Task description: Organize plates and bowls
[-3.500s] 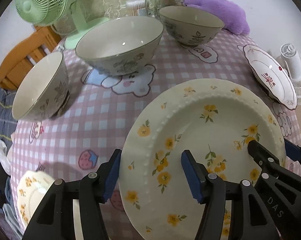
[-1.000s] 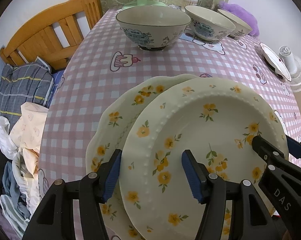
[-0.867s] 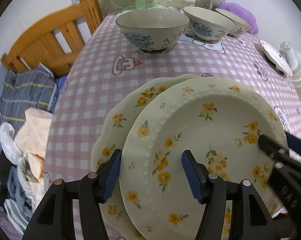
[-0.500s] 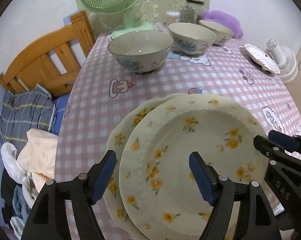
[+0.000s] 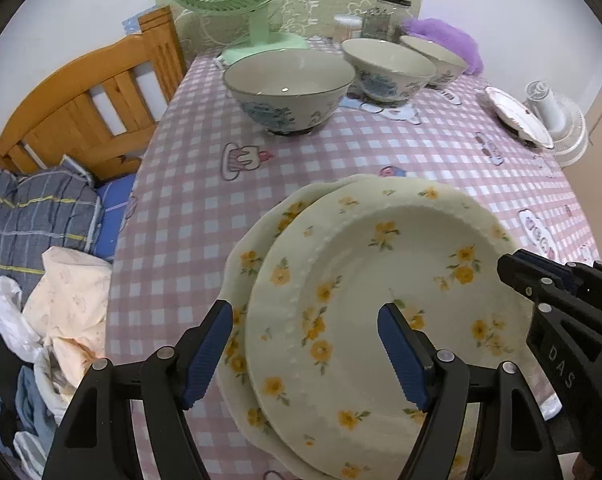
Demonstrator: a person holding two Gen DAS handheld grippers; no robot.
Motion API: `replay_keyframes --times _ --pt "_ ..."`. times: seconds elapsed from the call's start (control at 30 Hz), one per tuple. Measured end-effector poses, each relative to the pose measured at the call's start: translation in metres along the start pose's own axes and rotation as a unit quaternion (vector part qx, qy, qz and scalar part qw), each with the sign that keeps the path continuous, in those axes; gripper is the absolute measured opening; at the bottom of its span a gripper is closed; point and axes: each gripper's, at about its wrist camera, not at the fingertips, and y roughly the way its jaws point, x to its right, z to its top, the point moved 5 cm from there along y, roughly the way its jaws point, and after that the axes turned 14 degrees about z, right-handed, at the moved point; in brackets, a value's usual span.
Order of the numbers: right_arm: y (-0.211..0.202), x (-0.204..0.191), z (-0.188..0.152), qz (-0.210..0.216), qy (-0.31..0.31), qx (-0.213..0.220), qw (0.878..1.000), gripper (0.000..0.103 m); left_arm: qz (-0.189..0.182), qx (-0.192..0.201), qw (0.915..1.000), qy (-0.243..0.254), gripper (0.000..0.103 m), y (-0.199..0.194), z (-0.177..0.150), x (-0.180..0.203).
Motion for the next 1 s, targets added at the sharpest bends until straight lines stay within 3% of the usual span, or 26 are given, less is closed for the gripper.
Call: replay_keyframes --times 0.13,0.23,0.33,0.4,0.53,0.6,0.63,0.7,0.8,0.9,0.97,1.0 --pt "-0.001 0.012 -0.004 -0.010 0.022 -0.001 1.000 0.041 -0.011 0.000 0.9998 0.014 0.077 0.001 0.000 0.010" --pt "0.003 0.017 -0.008 -0.008 0.032 -0.007 0.999 0.041 -0.012 -0.005 0.9997 0.021 0.077 0.003 -0.002 0.014" --pt "0.005 0.017 -0.009 -0.016 0.027 -0.002 0.999 0.038 -0.007 -0.002 0.9997 0.024 0.078 0.003 -0.003 0.014" --pt "0.006 0.017 -0.008 -0.023 0.024 0.001 0.999 0.030 -0.003 -0.002 0.9997 0.023 0.079 0.003 -0.004 0.012" --pt "0.008 0.011 -0.006 -0.010 0.016 0.002 1.000 0.028 0.000 -0.003 0.9998 0.018 0.079 0.002 -0.004 0.008" --pt "0.010 -0.005 -0.004 0.022 0.001 -0.002 1.000 0.014 0.014 -0.008 0.9998 0.014 0.077 0.004 -0.004 0.004" --pt "0.014 -0.012 -0.004 0.023 -0.010 -0.012 1.000 0.011 0.022 -0.012 0.9996 0.011 0.078 0.006 -0.004 0.000" --pt "0.021 -0.017 -0.007 0.030 -0.013 -0.025 0.999 0.012 0.010 -0.029 0.9995 -0.006 0.078 0.011 -0.005 -0.008" --pt "0.016 -0.008 -0.005 0.026 0.006 -0.011 1.000 0.012 0.016 -0.020 0.9996 -0.016 0.078 0.008 -0.004 -0.014" --pt "0.011 -0.001 -0.002 0.012 0.012 -0.003 1.000 0.024 0.012 -0.021 0.9996 -0.017 0.078 0.007 -0.004 -0.011" --pt "0.008 0.002 -0.003 0.008 0.016 0.002 1.000 0.046 0.009 -0.019 0.9997 -0.015 0.078 0.007 -0.003 -0.008" --pt "0.007 0.004 -0.004 0.007 0.019 0.003 1.000 0.046 0.007 -0.017 0.9997 -0.014 0.078 0.005 -0.003 -0.007"
